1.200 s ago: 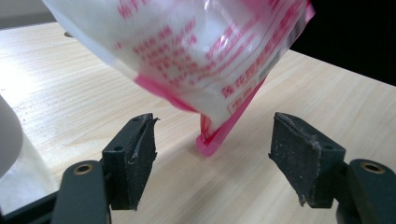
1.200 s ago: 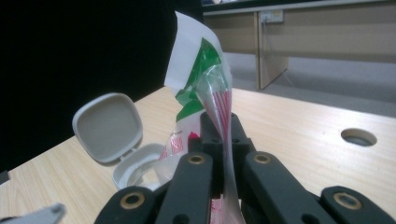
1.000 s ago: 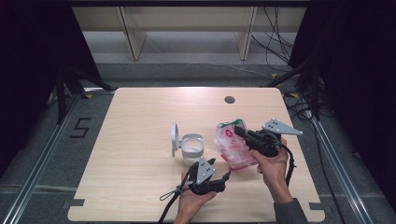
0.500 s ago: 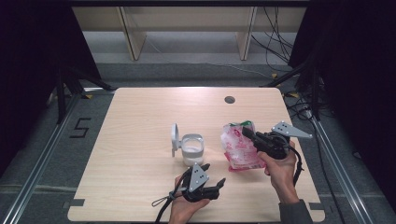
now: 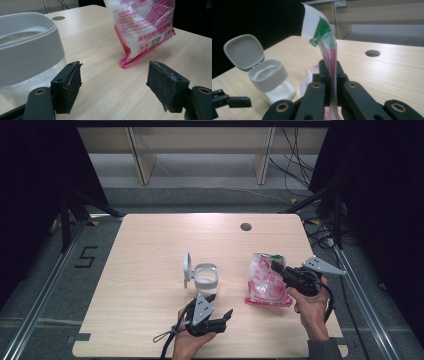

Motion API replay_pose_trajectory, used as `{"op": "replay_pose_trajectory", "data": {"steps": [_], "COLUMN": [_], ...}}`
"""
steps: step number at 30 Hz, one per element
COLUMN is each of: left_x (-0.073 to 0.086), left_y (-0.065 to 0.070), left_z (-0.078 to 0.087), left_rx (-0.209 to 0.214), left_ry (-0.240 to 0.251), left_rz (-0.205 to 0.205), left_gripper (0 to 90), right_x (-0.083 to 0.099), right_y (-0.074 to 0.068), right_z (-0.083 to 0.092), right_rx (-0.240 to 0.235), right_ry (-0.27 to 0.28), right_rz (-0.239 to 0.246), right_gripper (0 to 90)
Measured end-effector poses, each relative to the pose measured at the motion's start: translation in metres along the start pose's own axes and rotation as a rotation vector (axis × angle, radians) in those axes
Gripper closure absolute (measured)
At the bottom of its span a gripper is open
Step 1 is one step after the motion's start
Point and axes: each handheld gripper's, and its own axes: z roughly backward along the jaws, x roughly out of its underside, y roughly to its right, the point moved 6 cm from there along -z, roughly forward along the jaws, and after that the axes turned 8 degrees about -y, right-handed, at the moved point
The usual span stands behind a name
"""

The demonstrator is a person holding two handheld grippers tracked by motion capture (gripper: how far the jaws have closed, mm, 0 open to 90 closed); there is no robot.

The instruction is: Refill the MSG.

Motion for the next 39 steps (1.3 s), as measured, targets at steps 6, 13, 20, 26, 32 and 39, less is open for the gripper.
{"op": "replay_pose_trajectory", "data": {"steps": [6, 13, 20, 26, 32, 39], "left_x": [0.001, 0.001, 0.005, 0.006, 0.007, 0.009], "left_y": [-0.003, -0.002, -0.009, -0.013, -0.019, -0.02], "left_z": [0.002, 0.003, 0.002, 0.004, 0.006, 0.007], "left_rx": [-0.017, -0.015, -0.031, -0.031, -0.044, -0.043], "left_ry": [-0.013, -0.007, -0.027, -0.027, -0.031, -0.023], "left_rz": [-0.006, 0.001, -0.001, 0.027, 0.014, 0.056], "left_gripper": [27.5, 27.2, 27.0, 26.9, 26.8, 26.8], "right_x": [0.008, 0.018, 0.032, 0.034, 0.038, 0.045], "right_y": [0.011, 0.018, 0.034, 0.038, 0.04, 0.05], "right_z": [0.002, 0.0, -0.004, -0.004, -0.005, -0.009], "right_rx": [0.021, 0.043, 0.085, 0.105, 0.107, 0.147], "right_ry": [-0.001, -0.036, -0.067, -0.078, -0.076, -0.097], "right_rz": [-0.015, -0.073, -0.088, -0.091, -0.138, -0.121], "right_gripper": [90.0, 90.0, 89.9, 89.4, 88.8, 85.5]}}
